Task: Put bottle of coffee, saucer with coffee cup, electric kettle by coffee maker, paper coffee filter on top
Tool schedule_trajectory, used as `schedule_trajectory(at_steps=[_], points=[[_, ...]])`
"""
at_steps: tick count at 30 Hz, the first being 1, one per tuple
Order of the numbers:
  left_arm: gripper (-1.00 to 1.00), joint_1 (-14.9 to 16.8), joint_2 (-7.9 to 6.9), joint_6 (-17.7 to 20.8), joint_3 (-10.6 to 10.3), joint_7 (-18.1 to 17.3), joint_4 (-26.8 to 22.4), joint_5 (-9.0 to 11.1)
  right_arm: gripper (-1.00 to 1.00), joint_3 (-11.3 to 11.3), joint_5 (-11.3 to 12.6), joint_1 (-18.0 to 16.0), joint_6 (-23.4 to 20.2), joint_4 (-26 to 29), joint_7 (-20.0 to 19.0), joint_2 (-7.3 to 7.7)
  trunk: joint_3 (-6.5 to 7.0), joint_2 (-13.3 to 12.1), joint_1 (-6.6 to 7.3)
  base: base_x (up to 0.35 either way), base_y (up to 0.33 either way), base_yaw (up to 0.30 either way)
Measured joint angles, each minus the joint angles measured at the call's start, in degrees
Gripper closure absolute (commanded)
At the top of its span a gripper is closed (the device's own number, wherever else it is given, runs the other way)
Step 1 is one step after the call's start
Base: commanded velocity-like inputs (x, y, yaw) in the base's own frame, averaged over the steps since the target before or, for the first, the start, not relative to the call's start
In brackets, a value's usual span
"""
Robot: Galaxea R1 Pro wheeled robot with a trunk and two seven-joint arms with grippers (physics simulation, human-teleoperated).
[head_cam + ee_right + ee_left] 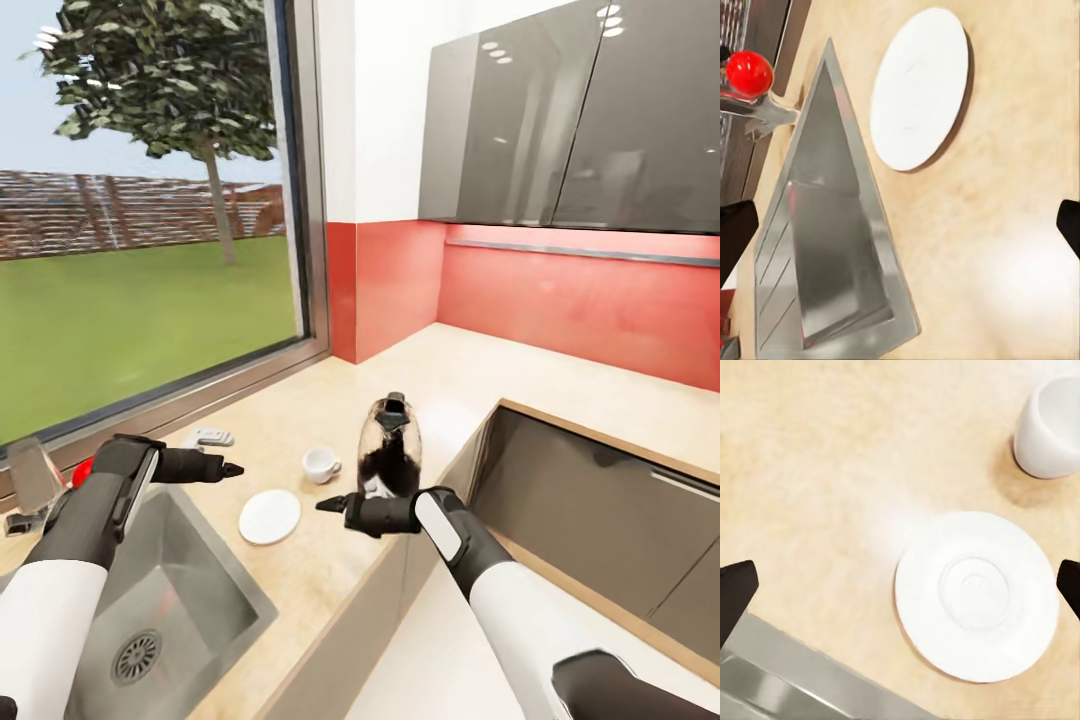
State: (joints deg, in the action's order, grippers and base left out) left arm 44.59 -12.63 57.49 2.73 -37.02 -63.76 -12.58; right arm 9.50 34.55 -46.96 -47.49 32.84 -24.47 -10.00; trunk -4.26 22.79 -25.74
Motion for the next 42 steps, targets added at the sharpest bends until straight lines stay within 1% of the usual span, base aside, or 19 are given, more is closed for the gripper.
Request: schedule_trajectory(at_steps=[11,13,14,19,21,23,26,28,33,37,39,42], points=[[-1.00,-0.52,0.22,-0.07,0.09,0.00,0.04,-0.01,-1.00,-0.11,0.27,0.00,-0.05,-7.61,0.08,0.00,0.00,0.00,-0.01,0.017,0.000,0.000],[-1.00,-1.03,0.24,-0.09,0.09,0.00,0.06,0.00,-1.00,-0.13,0.72,0.00,-0.06,-8.34,0.09,0.00,0.00,0.00,-0.01,0.000,0.000,0.000],[-1.00,-1.20,0.24,-0.09,0.09,0.00,0.05,0.02,-1.00,-0.13,0.99,0.00,-0.06,-8.46,0.09,0.00,0.00,0.00,-0.01,0.000,0.000,0.000],[-1.00,-1.88,0.23,0.06,0.14,0.00,0.39,0.12,-1.00,-0.14,3.76,0.00,-0.08,-8.91,0.10,0.00,0.00,0.00,-0.01,0.000,0.000,0.000],[-1.00,-1.95,0.23,0.09,0.19,0.00,1.48,0.15,-1.00,-0.14,4.41,0.00,-0.08,-8.99,0.10,0.00,0.00,0.00,-0.01,0.000,0.000,0.000],[-1.00,-1.99,0.23,-0.08,0.26,-0.01,4.07,0.16,-1.00,-0.14,4.81,0.00,-0.08,-9.06,0.11,0.00,0.00,0.00,-0.01,0.000,0.000,0.000],[-1.00,-2.01,0.23,-0.34,0.50,-0.13,7.62,0.21,-1.00,-0.11,5.03,0.00,-0.08,-9.09,0.11,0.00,0.00,0.00,-0.01,0.000,0.000,0.000],[-1.00,-2.01,0.24,-0.39,0.53,-0.15,8.44,0.23,-1.00,-0.08,5.06,0.00,-0.08,-9.10,0.11,0.00,0.00,0.00,-0.01,0.000,0.000,0.000],[-1.00,-2.01,0.30,-0.64,0.48,-0.02,9.18,0.22,-1.00,-0.06,5.09,0.01,-0.08,-9.10,0.11,0.00,0.00,0.00,-0.01,0.000,0.000,0.000],[-1.00,-2.01,0.40,-1.97,0.53,0.08,9.29,0.29,-1.00,-0.05,5.10,0.03,-0.08,-9.10,0.11,0.00,0.00,0.00,-0.01,0.000,0.000,0.000],[-1.00,-2.02,1.02,-3.23,0.56,0.20,9.27,0.35,-1.00,-0.05,5.10,0.04,-0.08,-9.10,0.11,0.00,0.00,0.00,-0.01,0.000,0.000,0.000],[-1.00,-2.02,1.87,-4.01,0.57,0.33,9.25,0.20,-1.00,-0.05,5.10,0.04,-0.08,-9.10,0.11,0.00,0.00,0.01,0.00,0.095,0.000,0.000]])
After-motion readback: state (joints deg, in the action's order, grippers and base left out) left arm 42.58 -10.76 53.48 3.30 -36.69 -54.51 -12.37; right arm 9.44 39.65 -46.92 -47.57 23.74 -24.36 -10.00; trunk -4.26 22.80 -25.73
